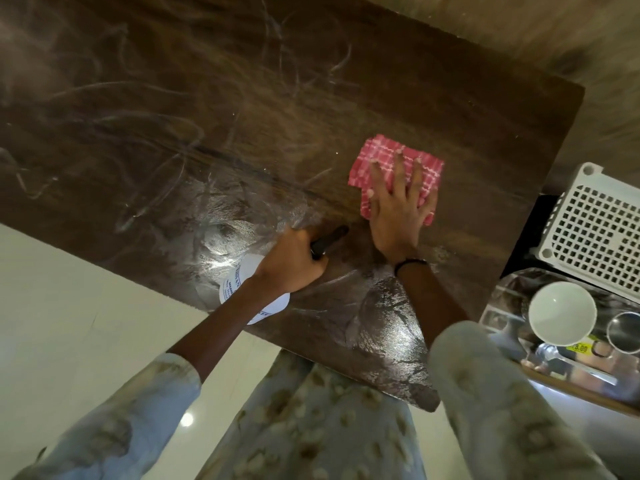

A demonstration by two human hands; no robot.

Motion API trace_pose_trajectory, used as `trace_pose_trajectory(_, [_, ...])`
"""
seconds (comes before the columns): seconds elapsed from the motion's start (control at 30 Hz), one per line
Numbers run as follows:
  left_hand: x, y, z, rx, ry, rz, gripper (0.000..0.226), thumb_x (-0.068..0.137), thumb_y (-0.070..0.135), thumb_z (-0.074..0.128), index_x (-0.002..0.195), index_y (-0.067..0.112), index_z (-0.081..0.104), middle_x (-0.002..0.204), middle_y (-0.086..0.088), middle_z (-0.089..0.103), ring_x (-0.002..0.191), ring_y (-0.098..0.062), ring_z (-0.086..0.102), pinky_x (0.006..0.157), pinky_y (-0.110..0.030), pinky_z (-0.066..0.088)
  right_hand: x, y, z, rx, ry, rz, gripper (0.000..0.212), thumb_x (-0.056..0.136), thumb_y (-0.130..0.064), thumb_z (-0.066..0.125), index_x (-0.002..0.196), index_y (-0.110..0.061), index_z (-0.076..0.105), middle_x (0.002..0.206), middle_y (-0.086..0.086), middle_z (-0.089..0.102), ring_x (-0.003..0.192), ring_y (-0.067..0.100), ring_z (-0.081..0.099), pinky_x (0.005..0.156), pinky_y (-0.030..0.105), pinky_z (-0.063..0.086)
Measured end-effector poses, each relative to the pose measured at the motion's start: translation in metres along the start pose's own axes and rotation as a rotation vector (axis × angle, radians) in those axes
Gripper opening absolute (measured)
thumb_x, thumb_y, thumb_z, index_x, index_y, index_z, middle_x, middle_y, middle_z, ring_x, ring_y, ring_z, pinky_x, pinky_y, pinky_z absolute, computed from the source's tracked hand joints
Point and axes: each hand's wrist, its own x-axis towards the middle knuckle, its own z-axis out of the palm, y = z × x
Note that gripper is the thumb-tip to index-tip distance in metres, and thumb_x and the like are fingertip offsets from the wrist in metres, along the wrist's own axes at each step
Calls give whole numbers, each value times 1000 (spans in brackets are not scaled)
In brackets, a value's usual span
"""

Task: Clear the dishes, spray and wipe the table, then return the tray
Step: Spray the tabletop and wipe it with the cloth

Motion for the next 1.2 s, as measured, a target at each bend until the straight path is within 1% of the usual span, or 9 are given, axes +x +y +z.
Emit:
trace_pose_trajectory(0.1, [-7, -1, 0, 13, 4, 17, 3, 79, 5, 59, 77, 7, 62, 47, 9, 38, 41, -15, 42, 44, -21, 29, -22, -29, 12, -12, -21, -191, 62, 92, -26, 53, 147, -37, 27, 159, 2, 17, 146, 35, 10, 106, 68, 10])
trace_pose_trajectory(0.17, [-10, -5, 1, 15, 23, 32, 16, 77, 5, 58, 91, 1, 67, 48, 12, 37, 39, -12, 38, 43, -17, 27, -48, -27, 18, -34, -31, -335, 58, 90, -31, 52, 145, -37, 34, 158, 2, 21, 146, 33, 13, 108, 66, 11])
trace_pose_trajectory(0.27, [-15, -10, 5, 17, 23, 4, 17, 76, 10, 57, 85, 0, 67, 45, 4, 41, 39, -13, 38, 47, -24, 30, -80, 5, 18, -115, -23, -426, 39, 95, -42, 46, 133, -34, 49, 155, 2, 30, 143, 31, 24, 110, 62, 19])
trace_pose_trajectory(0.43, [-32, -19, 17, 39, 35, -13, 29, 73, 26, 54, 86, 3, 67, 66, -18, 66, 62, -33, 62, 60, -40, 55, -78, 45, 6, -127, -36, -209, 48, 98, -39, 41, 146, -38, 29, 157, 1, 24, 145, 31, 18, 109, 63, 22])
trace_pose_trajectory(0.6, [-57, -26, 26, 67, -34, -83, 32, 77, 26, 54, 98, 6, 69, 52, -5, 52, 48, -22, 49, 54, -29, 43, -41, -11, 5, 26, -62, 24, 55, 99, -27, 41, 149, -38, 21, 161, 2, 5, 146, 36, -2, 107, 70, 5])
trace_pose_trajectory(0.83, [-88, -37, 42, 112, -98, -114, 23, 80, 22, 55, 92, 5, 66, 50, 4, 41, 57, -31, 59, 66, -41, 50, -74, -13, 22, -101, -36, -481, 51, 97, -33, 47, 145, -39, 30, 158, 1, 21, 145, 31, 16, 109, 63, 16])
trace_pose_trajectory(0.93, [-95, -38, 48, 91, -117, -123, 29, 76, 23, 53, 94, 5, 67, 55, -2, 53, 47, -21, 54, 55, -32, 50, -84, 17, 16, -115, -23, -417, 48, 99, -37, 44, 145, -39, 31, 158, 0, 22, 145, 30, 18, 110, 60, 17])
trace_pose_trajectory(1.03, [-101, -37, 53, 97, -93, -125, 15, 78, 14, 57, 80, 1, 65, 50, 0, 44, 47, -28, 52, 42, -18, 27, -92, 24, 14, -93, -43, -308, 48, 100, -37, 39, 146, -41, 27, 159, -1, 17, 146, 29, 12, 110, 61, 15])
trace_pose_trajectory(1.2, [-107, -44, 61, 96, -33, -159, 7, 75, 11, 56, 68, 8, 55, 53, -9, 44, 62, -42, 57, 50, -32, 39, -93, 23, 13, -73, -64, -296, 49, 100, -34, 39, 147, -41, 25, 159, -1, 16, 146, 30, 10, 109, 64, 14])
